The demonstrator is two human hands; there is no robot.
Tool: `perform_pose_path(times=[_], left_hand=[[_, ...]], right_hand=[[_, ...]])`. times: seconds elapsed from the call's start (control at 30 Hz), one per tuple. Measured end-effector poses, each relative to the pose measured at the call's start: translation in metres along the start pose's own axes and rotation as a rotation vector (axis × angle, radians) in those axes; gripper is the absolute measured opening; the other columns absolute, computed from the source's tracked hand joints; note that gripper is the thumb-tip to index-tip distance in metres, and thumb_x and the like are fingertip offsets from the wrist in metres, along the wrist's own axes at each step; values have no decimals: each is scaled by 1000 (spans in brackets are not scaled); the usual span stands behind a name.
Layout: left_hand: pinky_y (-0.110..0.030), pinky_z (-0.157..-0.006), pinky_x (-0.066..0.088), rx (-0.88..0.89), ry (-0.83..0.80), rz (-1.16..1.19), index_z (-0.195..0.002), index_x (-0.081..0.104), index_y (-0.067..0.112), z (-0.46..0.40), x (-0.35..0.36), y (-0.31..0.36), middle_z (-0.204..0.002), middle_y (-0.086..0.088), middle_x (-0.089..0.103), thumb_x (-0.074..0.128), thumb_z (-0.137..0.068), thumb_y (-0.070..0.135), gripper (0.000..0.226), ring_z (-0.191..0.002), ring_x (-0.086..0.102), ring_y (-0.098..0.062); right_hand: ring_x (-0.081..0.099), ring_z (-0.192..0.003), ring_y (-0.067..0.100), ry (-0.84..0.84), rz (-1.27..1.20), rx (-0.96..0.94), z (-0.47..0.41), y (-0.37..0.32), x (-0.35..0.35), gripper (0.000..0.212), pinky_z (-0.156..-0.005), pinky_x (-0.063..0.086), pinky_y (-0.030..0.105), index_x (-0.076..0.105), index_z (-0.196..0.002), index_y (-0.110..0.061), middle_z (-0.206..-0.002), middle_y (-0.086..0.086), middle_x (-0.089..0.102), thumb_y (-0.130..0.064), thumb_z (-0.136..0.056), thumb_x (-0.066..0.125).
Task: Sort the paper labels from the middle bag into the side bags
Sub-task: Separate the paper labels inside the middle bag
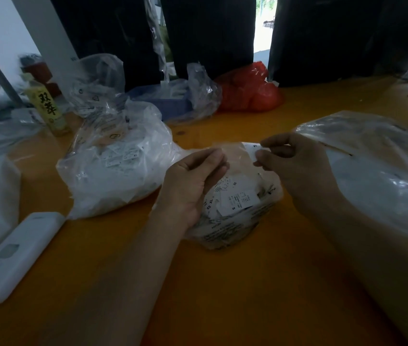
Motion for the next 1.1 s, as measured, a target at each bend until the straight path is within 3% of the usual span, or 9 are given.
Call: perform_pose_path(times=[0.13,0.27,0.4,0.5,0.6,0.7,0.83,0.93,1.1], left_hand=[[-18,-74,61,18,-20,6,-99,79,1,1,2,1,-100,-17,80,80,-73,6,27,-89,79,-22],[-19,-76,61,16,-47,-33,-102,77,0,1,4,0,-100,-18,80,80,-78,7,25,-92,80,-24],[-23,-79,62,14,-56,-59,-105,77,1,2,6,-2,-102,-20,80,76,-88,5,17,-95,79,-27],[-25,-82,62,44,-58,-76,-106,77,0,1,7,-1,-102,-21,79,77,-87,8,21,-96,79,-27],[-25,-81,62,49,-60,-83,-106,77,-1,1,7,0,-102,-20,80,79,-85,14,26,-98,79,-27],[-25,-80,62,33,-58,-93,-108,76,-2,1,6,-2,-103,-19,80,79,-86,15,28,-99,79,-29],[-25,-82,62,32,-91,-128,-109,77,1,2,9,-2,-105,-17,80,83,-76,20,38,-100,79,-28],[-26,-85,62,46,-114,-170,-106,79,4,2,12,-3,-105,-16,80,84,-75,20,35,-101,78,-26],[-24,-87,61,89,-147,-273,-111,78,6,4,14,-4,-106,-13,81,81,-88,17,26,-104,78,-24]], right_hand=[[73,-80,14,27,58,31,-2,5,-4,34,-71,56,35,63,-116,-27,-86,-2,76,-21,-86,79],[71,-88,15,37,58,19,-2,3,-5,27,-84,61,39,68,-109,-30,-98,-3,72,-21,-86,79],[69,-85,24,39,32,21,0,0,-6,18,-80,61,45,70,-103,-32,-91,0,71,-20,-90,73],[70,-83,17,13,-11,42,0,0,-4,17,-82,61,42,74,-103,-27,-85,-2,71,-15,-93,67],[72,-85,11,10,-35,43,1,-3,-2,16,-85,61,34,77,-104,-24,-92,-7,74,-22,-98,62],[71,-91,3,5,22,24,1,-5,-1,25,-83,59,22,71,-123,-22,-108,-6,74,-21,-99,63],[72,-98,5,-4,-55,79,0,2,-1,63,-86,58,25,42,-151,-21,-111,-2,75,-10,-95,68],[73,-97,11,10,-147,90,-2,2,-4,55,-81,59,26,52,-140,-14,-106,1,76,-4,-90,72],[74,-93,23,-29,-243,16,-2,-8,-3,6,-83,60,32,68,-94,-10,-89,3,74,-4,-91,70]])
Point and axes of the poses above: each hand's wrist, its own z-axis away from the middle knuckle, its own x-axis out of the palm, y = z × x, the point moved 9 cm from there along -z, towards the middle knuckle
